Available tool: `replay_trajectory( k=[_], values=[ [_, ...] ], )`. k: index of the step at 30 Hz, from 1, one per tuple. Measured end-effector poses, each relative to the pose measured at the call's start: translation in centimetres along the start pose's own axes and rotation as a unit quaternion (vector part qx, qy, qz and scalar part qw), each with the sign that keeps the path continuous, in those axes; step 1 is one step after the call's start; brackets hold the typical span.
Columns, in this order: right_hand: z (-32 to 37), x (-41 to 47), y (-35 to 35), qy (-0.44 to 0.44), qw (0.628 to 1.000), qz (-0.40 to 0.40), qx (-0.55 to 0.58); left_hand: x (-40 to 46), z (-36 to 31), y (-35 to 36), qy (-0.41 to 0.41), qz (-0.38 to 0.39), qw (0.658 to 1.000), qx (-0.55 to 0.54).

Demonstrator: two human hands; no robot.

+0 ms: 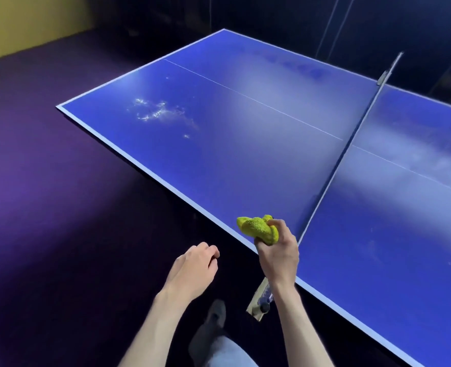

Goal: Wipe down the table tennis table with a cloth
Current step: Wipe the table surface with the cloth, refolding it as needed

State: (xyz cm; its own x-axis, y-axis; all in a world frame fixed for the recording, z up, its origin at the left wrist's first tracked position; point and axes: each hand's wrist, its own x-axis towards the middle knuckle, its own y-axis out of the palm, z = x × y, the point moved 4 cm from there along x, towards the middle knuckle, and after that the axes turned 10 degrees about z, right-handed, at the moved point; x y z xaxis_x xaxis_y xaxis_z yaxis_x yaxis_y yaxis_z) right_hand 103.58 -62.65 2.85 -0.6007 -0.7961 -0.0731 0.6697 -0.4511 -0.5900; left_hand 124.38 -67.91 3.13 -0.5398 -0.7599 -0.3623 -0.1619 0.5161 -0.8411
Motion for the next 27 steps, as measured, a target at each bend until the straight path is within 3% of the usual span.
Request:
replay_trajectory(
  k=[14,27],
  values=[
    [-0.1,11.3,5.7,0.171,0.984,-0.037,-0.025,18.3,2.7,-7.1,0.108,0.098,0.987,0.061],
    [0.3,20.3,9.9,0.267,0.957,-0.094,-0.064,38.7,5.0,-11.5,0.186,0.168,0.964,0.086]
  ],
)
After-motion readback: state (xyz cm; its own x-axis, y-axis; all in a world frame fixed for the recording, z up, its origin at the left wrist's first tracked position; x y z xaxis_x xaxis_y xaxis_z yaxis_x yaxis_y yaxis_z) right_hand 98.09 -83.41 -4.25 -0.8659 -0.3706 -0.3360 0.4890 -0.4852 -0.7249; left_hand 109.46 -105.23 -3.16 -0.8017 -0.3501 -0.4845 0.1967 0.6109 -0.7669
